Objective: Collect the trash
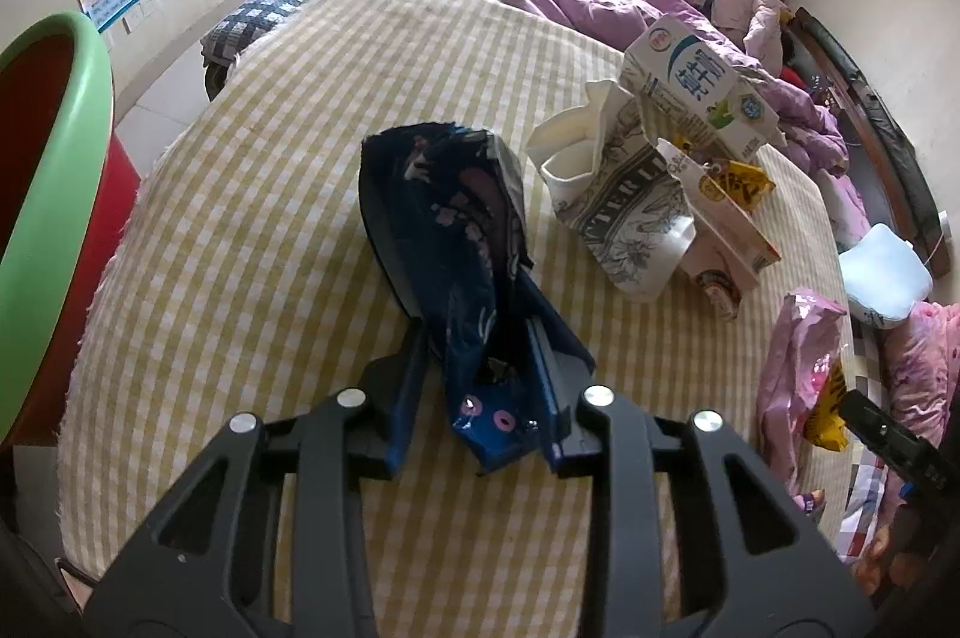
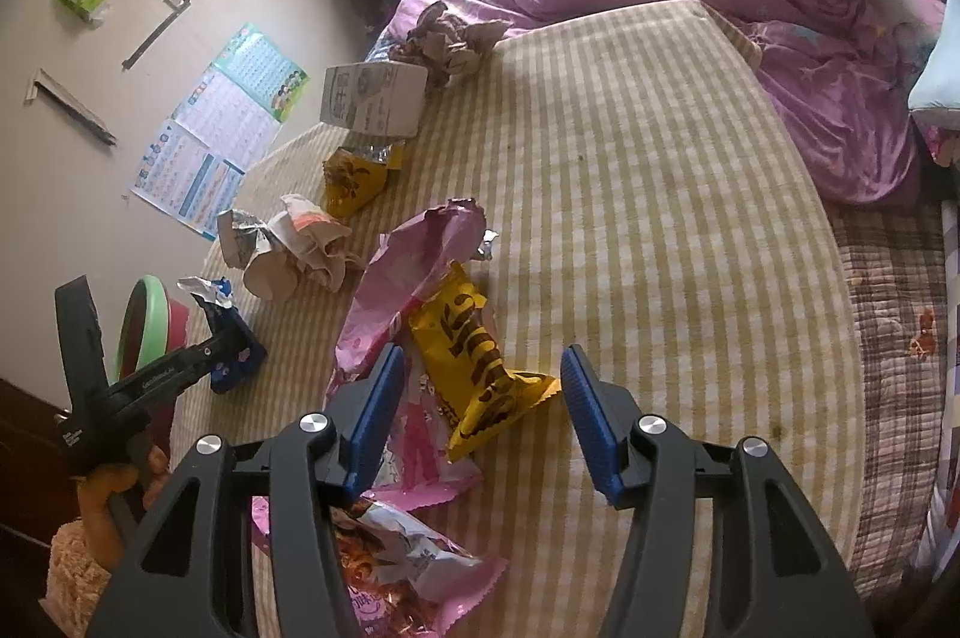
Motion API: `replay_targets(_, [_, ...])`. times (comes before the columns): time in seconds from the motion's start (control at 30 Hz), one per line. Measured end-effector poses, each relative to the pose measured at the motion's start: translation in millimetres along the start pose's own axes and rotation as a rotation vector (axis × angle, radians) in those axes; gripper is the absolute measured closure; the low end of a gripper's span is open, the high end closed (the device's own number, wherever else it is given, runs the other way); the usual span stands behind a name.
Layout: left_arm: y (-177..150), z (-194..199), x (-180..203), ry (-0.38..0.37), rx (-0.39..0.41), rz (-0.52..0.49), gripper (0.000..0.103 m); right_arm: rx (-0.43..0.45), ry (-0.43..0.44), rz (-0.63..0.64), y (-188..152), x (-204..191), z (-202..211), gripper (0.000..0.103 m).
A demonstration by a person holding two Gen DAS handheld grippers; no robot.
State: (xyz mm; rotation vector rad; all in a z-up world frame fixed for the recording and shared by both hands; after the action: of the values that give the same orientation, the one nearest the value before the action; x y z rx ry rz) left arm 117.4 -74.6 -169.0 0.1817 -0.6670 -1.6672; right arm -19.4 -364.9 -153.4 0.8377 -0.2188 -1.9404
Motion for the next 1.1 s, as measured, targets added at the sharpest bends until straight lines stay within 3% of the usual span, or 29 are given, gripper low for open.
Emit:
replay_targets(0.13, [-0.5, 5.9, -2.5, -0.007, 0.009, 0.017, 0.08, 0.006, 0.001, -0.003, -1.7, -1.0, -0.2, 0.053])
replay_targets(0.2, [0.0, 11.8, -4.1, -0.013, 0.021, 0.027, 0.081, 0.008, 0.008, -0.001, -0.7, -1.8, 0.0, 0.077])
replay_targets(0.27, [1.2, 21.8, -5.3, -0.02, 0.045, 0.043, 0.082, 0.009, 0.015, 0.003, -0.2, -2.5, 1.9, 0.092])
replay_targets(0.3, [2.2, 28.8, -6.1, -0.024, 0.061, 0.048, 0.083, 0.016, 0.018, 0.004, 0.5, -2.9, 4.0, 0.095])
replay_targets(0.6, [11.7, 74.3, -12.0, -0.022, 0.176, 0.055, 0.083, 0.112, 0.055, 0.019, 15.2, -20.2, 31.7, 0.096])
replay_targets(0.77, [20.4, 99.3, -30.5, 0.02, 0.231, 0.052, 0.083, 0.15, 0.079, 0.063, 23.1, -39.5, 40.8, 0.095])
replay_targets(1.1, [27.7, 148.2, -89.4, 0.123, 0.329, 0.136, 0.088, 0.123, 0.153, 0.141, 25.7, -87.9, 23.5, 0.095])
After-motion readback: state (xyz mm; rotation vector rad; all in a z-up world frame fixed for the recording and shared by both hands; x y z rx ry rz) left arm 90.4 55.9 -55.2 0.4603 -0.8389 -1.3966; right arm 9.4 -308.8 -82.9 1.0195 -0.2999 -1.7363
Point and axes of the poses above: each gripper's, at about its wrist camera, not at the fingertips, and z roughly against the way its jaws point, x to its right, y to its top, the point moved 2 cm from there along -z, roughly the way its jaws point, and after that the axes turned 6 degrees about x, right-handed, at the moved point
